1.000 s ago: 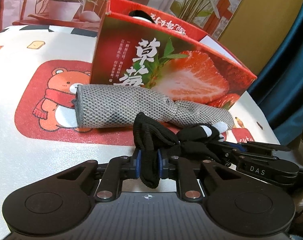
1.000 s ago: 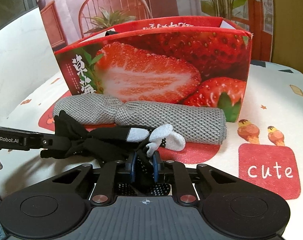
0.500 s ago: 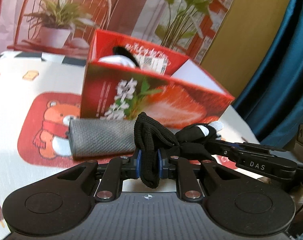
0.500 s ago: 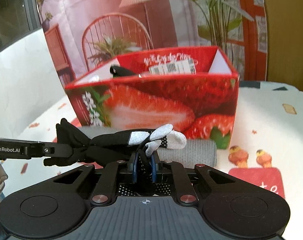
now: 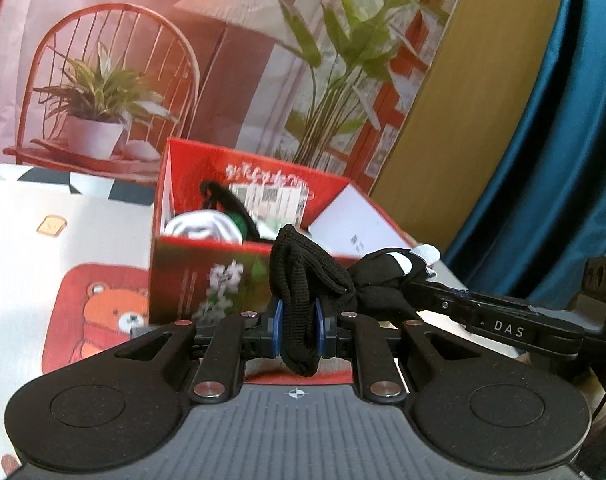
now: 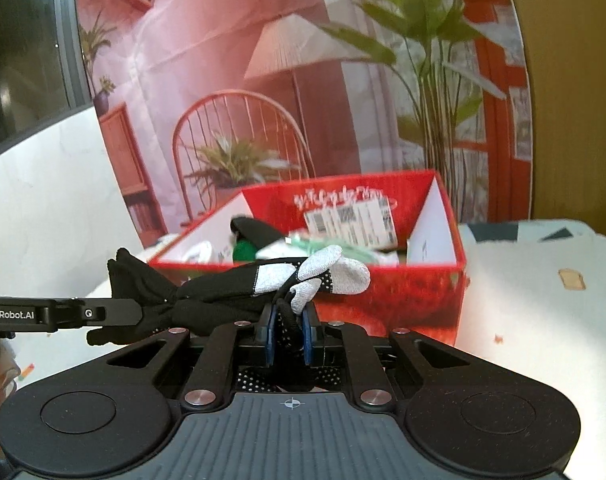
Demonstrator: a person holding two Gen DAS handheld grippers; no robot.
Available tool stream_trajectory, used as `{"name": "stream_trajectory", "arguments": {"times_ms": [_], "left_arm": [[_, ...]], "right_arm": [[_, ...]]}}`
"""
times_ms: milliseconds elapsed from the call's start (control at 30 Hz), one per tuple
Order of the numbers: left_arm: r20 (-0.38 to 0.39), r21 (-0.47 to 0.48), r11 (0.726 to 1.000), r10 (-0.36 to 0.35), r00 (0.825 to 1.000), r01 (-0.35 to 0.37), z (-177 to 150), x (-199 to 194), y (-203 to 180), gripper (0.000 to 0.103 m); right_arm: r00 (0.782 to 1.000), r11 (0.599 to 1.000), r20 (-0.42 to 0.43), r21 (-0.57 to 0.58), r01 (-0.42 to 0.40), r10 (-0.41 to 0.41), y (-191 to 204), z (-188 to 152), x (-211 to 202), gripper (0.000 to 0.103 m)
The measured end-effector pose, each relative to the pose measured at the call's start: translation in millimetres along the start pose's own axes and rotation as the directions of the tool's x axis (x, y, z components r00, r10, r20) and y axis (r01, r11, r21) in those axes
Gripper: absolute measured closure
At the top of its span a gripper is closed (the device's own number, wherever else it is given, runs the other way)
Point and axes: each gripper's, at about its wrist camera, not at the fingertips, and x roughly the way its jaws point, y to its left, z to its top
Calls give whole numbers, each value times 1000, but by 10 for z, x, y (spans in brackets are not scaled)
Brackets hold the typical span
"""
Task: Organize soft objects
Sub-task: 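Lift the black gloves with the left gripper over the red box, then lower the gloves into the red box and open the left gripper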
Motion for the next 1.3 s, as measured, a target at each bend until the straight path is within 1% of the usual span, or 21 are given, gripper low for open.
{"name": "stream_trajectory", "arguments": {"times_ms": [100, 200, 333, 500, 600, 800, 900, 1100, 1200, 1267, 1300], "left_arm": [[26, -6, 1000, -6, 1000, 6, 169, 22, -9, 86], [50, 15, 1000, -6, 999, 6, 350, 84, -47, 86], [64, 30, 1000, 2, 998, -4, 585, 249, -37, 86], [44, 21, 999, 36, 998, -37, 870, 564, 119, 86], [11, 9, 998, 61, 998, -61, 1019, 795, 230, 86], [-88, 17, 995, 99, 991, -98, 1147, 1192, 392, 86], [-118, 8, 993, 114, 986, -114, 1186, 1341, 479, 86], [-152, 26, 990, 144, 978, -141, 1174, 1538, 547, 85], [-154, 51, 987, 160, 975, -154, 1171, 1574, 536, 84], [-153, 66, 985, 168, 974, -159, 1179, 1585, 528, 81], [-150, 70, 984, 172, 974, -163, 1183, 1580, 523, 80]], "right_arm": [[1000, 1000, 20, -8, -3, 3, -17, 170, 15, 91], [999, 1000, 40, -14, -2, 3, -48, 365, 66, 91], [999, 1000, 44, -22, 7, -6, -119, 629, 247, 91], [999, 999, 17, -36, 34, -34, -204, 872, 614, 91], [998, 997, -20, -47, 55, -56, -245, 992, 900, 91], [989, 993, -103, -66, 96, -103, -330, 1120, 1426, 91], [982, 992, -147, -74, 107, -117, -362, 1143, 1619, 91], [966, 990, -220, -54, 128, -136, -449, 1174, 1890, 91], [959, 989, -241, -68, 134, -146, -442, 1170, 1950, 91], [956, 987, -249, -72, 143, -157, -438, 1172, 1967, 89], [952, 986, -255, -71, 154, -167, -439, 1176, 1974, 85]]}}
